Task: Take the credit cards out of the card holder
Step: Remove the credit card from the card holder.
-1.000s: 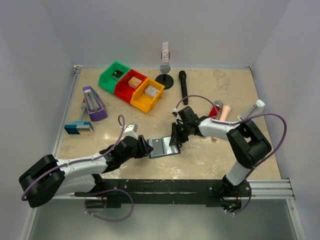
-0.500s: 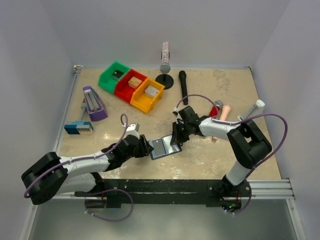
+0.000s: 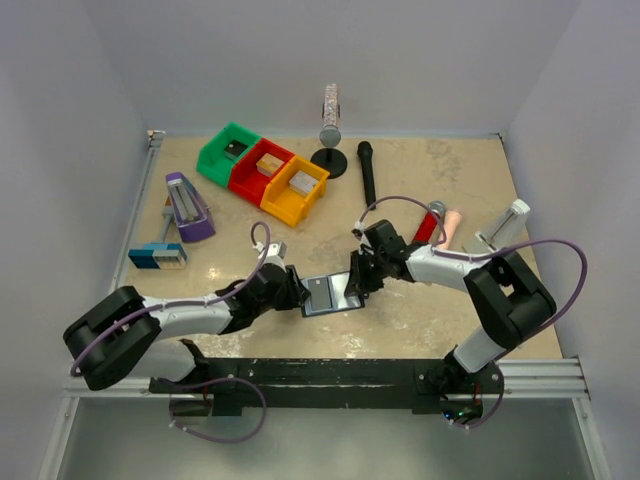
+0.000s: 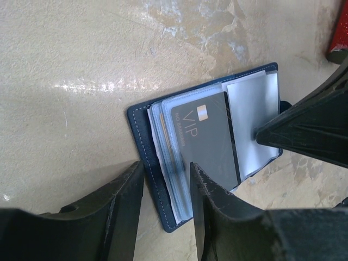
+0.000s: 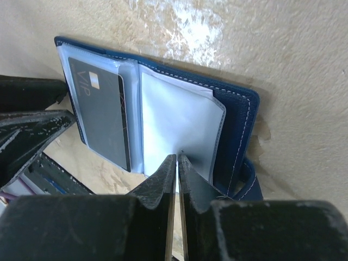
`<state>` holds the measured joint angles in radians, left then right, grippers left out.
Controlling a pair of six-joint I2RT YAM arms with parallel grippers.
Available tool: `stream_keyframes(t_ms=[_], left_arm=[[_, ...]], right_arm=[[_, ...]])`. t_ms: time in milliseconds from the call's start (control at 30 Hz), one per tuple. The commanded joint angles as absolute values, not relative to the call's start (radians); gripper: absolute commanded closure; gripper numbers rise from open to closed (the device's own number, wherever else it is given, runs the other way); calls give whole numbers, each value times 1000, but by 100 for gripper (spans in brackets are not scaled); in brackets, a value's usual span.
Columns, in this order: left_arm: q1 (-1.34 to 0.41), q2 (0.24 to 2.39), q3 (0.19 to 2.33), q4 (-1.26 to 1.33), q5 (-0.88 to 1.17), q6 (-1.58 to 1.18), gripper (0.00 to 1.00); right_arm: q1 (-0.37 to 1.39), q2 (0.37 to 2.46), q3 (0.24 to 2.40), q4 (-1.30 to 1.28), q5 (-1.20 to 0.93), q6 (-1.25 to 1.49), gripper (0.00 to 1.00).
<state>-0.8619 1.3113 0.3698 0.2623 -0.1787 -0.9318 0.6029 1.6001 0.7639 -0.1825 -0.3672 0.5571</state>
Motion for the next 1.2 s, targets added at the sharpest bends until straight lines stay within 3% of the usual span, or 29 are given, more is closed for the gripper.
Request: stream_keyframes(t_ms=[0, 367, 533, 633, 833, 1167], left_arm=[[-845, 1333, 408, 290, -178, -897, 57], [-824, 1359, 434, 291, -173, -888, 56], [-821, 1278, 422, 256, -187, -900, 52], [-821, 1206, 417, 216, -209, -899, 48], [-821, 1140, 417, 222, -158, -910, 49], [-822, 1290, 416, 357, -38, -931, 63]], right_arm=[[603, 1566, 735, -163, -383, 568, 89], [603, 1526, 741, -190, -387, 571, 86], [603, 1454, 794, -277, -313, 572, 61], [603, 1402, 814, -291, -293, 575, 54], [603, 1341, 813, -167, -379, 592, 55], [607, 1471, 810, -6, -531, 683, 60]])
